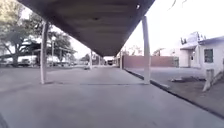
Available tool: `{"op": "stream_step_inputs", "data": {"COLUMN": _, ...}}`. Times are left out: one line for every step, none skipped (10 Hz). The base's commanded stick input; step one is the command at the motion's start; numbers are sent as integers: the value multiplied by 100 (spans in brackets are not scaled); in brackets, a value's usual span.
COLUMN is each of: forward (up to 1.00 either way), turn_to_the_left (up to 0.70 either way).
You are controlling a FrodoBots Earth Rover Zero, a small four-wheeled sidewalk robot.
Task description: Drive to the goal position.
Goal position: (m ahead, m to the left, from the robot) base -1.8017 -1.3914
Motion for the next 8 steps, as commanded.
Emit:
{"op": "stream_step_inputs", "data": {"forward": 70, "turn_to_the_left": 0}}
{"op": "stream_step_inputs", "data": {"forward": 70, "turn_to_the_left": 0}}
{"op": "stream_step_inputs", "data": {"forward": 70, "turn_to_the_left": 0}}
{"op": "stream_step_inputs", "data": {"forward": 70, "turn_to_the_left": 0}}
{"op": "stream_step_inputs", "data": {"forward": 70, "turn_to_the_left": 0}}
{"op": "stream_step_inputs", "data": {"forward": 70, "turn_to_the_left": 0}}
{"op": "stream_step_inputs", "data": {"forward": 70, "turn_to_the_left": 0}}
{"op": "stream_step_inputs", "data": {"forward": 70, "turn_to_the_left": 0}}
